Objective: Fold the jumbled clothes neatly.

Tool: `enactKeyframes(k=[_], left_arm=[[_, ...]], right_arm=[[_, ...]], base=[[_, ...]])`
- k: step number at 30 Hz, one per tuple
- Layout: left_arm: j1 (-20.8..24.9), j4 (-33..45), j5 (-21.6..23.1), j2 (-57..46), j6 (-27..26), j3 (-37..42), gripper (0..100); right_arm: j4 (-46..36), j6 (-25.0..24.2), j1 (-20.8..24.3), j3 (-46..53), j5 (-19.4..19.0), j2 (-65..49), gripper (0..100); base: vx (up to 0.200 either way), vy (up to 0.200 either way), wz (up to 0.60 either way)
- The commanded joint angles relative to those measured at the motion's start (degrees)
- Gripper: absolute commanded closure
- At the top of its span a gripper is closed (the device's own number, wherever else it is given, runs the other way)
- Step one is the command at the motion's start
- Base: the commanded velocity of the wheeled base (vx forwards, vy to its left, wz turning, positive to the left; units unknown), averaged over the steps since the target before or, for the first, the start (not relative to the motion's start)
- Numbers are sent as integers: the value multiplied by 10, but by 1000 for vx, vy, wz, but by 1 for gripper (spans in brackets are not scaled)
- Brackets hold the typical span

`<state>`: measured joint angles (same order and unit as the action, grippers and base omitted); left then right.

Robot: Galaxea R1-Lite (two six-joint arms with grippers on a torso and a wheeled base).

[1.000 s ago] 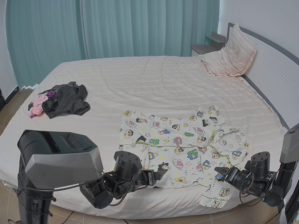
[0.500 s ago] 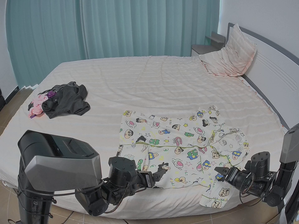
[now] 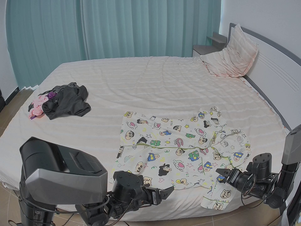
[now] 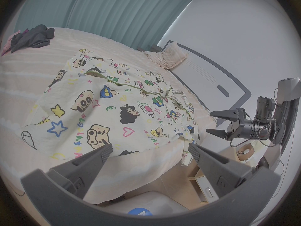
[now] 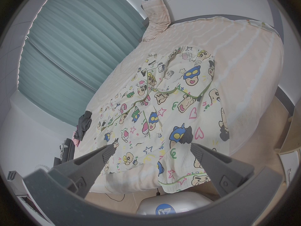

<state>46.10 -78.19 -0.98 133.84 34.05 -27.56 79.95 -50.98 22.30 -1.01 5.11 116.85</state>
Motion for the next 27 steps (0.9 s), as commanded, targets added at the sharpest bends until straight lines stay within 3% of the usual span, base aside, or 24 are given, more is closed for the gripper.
enactKeyframes(k=[1, 8, 21, 26, 27], left_arm=[[-4, 0, -1, -5, 2, 2, 0], [-81, 1, 2, -87, 60, -12, 0], [-190, 5, 0, -65, 64, -20, 0], [-232, 51, -8, -26, 66, -60, 0], [-240, 101, -9, -22, 66, -79, 0]], right_arm=[[0, 0, 0, 10, 0, 1, 0], [0, 0, 0, 10, 0, 2, 0], [-1, -1, 0, 10, 0, 2, 0], [0, 0, 0, 10, 0, 3, 0], [0, -1, 0, 10, 0, 4, 0]], base=[[0, 0, 0], [0, 0, 0], [0, 0, 0], [0, 0, 0], [0, 0, 0]])
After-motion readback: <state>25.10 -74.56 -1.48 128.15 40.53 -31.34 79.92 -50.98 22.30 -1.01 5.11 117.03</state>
